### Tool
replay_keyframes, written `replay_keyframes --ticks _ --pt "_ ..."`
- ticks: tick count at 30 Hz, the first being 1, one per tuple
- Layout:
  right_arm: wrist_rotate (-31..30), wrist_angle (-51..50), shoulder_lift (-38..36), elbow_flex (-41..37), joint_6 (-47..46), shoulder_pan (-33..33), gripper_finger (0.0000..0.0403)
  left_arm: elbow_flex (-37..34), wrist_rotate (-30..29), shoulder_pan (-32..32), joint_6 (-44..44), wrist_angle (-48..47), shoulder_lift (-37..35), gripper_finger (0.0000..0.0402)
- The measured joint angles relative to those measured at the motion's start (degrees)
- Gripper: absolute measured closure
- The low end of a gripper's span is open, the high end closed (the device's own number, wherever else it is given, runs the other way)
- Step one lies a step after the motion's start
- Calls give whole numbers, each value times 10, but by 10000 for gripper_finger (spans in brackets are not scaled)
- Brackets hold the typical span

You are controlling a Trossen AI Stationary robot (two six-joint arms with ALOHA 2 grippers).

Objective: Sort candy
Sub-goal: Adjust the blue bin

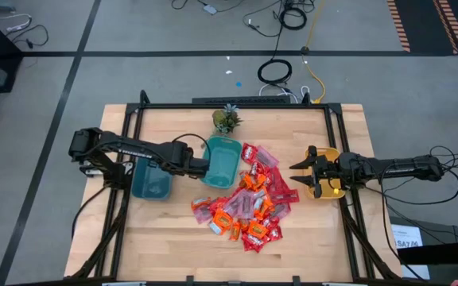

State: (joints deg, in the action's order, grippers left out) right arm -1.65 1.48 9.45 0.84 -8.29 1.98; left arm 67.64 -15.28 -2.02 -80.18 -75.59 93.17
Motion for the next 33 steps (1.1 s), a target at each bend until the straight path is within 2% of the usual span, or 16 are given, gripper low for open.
replay_keyframes --ticks 13,20,24,30,33 --pt "0 0 0 0 0 0 231 0 -28 0 11 25 0 318" --pt "0 0 0 0 0 0 231 0 -23 0 21 33 0 270" --pt "0 0 0 0 0 0 231 0 -43 0 57 32 0 243" --pt "0 0 0 0 0 0 231 0 -10 0 55 61 0 239" --pt "0 0 0 0 0 0 231 0 -11 -4 28 62 0 239"
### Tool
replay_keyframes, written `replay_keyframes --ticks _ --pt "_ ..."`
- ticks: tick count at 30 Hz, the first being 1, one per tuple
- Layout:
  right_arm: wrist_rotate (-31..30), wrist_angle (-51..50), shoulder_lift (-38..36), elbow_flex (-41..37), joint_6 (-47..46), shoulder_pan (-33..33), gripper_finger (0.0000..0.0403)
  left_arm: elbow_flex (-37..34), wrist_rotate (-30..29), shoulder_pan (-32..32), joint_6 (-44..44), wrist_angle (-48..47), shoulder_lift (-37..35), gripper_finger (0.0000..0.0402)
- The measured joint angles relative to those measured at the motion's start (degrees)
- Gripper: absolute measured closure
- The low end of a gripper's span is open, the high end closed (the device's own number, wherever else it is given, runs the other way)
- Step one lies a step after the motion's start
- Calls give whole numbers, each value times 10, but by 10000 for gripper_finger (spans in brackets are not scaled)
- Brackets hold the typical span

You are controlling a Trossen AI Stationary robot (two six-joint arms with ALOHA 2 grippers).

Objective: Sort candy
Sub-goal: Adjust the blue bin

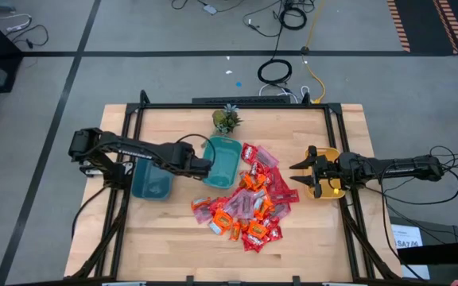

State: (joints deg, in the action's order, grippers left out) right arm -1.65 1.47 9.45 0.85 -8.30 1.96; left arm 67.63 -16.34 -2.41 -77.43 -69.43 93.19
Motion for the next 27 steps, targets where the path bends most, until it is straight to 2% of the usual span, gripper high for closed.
replay_keyframes --ticks 7,13,21,27 --pt "0 0 0 0 0 0 231 -22 21 6 -18 -20 0 239" --pt "0 0 0 0 0 0 231 -76 52 12 -38 -18 -3 239" --pt "0 0 0 0 0 0 231 -146 88 30 -32 76 -3 239" --pt "0 0 0 0 0 0 231 -149 86 33 -33 76 -3 239"
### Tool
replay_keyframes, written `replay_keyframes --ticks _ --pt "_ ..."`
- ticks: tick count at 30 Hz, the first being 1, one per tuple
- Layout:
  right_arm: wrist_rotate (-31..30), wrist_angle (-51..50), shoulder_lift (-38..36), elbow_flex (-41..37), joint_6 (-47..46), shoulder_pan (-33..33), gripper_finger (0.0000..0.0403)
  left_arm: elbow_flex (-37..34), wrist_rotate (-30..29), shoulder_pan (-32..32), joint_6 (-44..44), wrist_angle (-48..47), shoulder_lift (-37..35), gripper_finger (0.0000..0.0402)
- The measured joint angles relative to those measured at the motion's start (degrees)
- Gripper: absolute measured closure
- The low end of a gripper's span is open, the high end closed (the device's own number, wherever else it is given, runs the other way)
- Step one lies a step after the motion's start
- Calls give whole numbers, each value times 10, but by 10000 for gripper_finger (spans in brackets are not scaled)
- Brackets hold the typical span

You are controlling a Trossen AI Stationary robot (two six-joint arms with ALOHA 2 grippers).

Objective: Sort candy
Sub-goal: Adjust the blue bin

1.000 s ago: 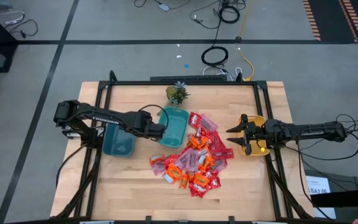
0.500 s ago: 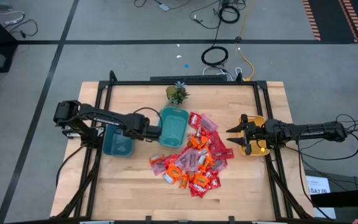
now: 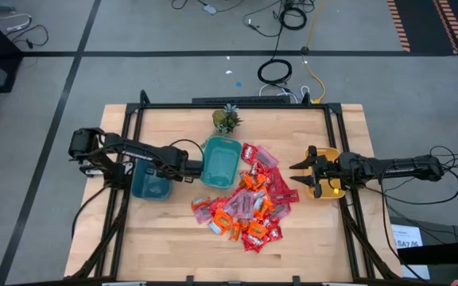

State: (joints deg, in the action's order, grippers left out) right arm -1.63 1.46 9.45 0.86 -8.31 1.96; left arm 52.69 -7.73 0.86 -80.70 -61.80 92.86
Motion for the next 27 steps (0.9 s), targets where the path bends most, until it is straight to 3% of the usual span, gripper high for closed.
replay_keyframes --ticks 9,12,16,18,27 --pt "0 0 0 0 0 0 231 0 1 21 28 32 0 252" --pt "0 0 0 0 0 0 231 0 6 33 48 58 0 285" --pt "0 0 0 0 0 0 231 0 13 45 47 69 0 366" --pt "0 0 0 0 0 0 231 0 12 49 46 73 0 388" --pt "0 0 0 0 0 0 231 14 7 68 59 92 0 394"
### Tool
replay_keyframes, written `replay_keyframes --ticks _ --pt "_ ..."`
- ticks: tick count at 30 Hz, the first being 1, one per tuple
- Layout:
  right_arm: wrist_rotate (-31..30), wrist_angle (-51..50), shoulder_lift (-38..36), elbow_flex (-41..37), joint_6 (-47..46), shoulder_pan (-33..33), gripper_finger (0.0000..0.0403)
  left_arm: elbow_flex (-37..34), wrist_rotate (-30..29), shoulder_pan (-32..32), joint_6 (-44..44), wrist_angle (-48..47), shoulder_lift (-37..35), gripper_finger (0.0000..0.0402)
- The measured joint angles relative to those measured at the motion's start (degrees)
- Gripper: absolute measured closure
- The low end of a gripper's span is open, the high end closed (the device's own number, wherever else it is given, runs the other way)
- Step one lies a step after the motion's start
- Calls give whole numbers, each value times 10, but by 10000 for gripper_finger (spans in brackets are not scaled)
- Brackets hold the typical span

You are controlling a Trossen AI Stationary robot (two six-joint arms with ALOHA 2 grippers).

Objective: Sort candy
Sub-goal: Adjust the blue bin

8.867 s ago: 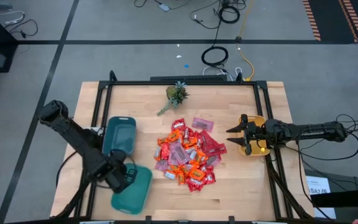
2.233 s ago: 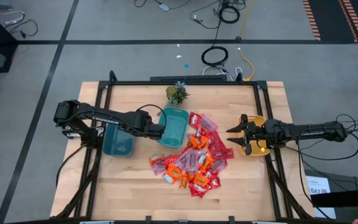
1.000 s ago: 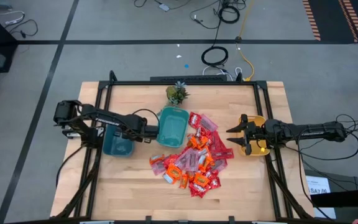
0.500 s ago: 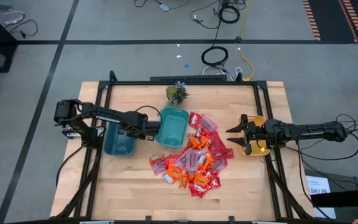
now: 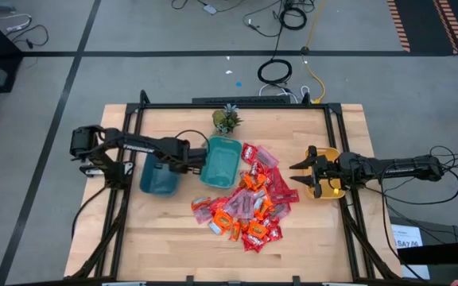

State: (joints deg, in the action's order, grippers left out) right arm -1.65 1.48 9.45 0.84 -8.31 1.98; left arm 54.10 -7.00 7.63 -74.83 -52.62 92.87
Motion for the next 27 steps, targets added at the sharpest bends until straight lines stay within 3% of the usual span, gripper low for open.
replay_keyframes --ticks 10,23,27 --pt "0 0 0 0 0 0 231 52 -29 45 38 -1 2 396" --pt "0 0 0 0 0 0 231 143 -17 54 94 -44 99 395" --pt "0 0 0 0 0 0 231 143 -16 54 113 -48 99 365"
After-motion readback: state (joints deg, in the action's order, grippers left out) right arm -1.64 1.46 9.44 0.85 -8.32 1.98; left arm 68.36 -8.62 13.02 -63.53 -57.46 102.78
